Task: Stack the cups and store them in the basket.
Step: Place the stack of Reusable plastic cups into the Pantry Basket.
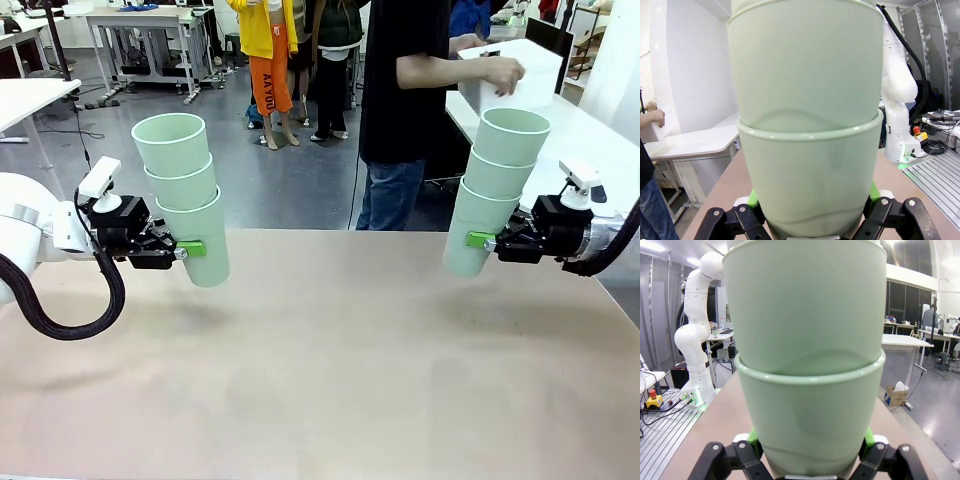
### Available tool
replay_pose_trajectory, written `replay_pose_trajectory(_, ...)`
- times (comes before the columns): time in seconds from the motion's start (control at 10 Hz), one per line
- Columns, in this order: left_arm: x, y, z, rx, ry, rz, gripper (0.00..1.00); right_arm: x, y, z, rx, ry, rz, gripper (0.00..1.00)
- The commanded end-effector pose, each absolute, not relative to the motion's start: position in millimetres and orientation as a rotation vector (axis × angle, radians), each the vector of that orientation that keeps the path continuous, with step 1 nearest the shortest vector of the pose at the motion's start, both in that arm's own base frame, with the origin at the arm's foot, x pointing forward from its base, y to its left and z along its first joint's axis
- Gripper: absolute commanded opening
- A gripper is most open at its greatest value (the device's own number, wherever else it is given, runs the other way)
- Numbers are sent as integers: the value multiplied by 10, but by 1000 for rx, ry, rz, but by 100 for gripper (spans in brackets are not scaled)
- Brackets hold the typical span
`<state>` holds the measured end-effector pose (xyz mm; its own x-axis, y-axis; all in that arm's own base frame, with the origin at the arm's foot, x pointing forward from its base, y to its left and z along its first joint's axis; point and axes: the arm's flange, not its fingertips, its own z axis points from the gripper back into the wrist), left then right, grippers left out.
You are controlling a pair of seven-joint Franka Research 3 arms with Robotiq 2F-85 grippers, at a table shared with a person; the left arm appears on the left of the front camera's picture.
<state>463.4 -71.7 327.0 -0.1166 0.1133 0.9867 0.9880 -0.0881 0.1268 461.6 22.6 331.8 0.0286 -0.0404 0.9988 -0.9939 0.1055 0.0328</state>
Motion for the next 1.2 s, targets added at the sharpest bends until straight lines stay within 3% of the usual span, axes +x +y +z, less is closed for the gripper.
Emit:
replay_pose_trajectory(0.0,4631,-723,3320,-1300,-1344,-1329,87,4639,244,3368,1163,-1284,1081,85)
replay_pose_trajectory(1.1,4631,-723,3320,-1300,-1344,-1329,87,4639,244,3368,1163,-1284,1081,85)
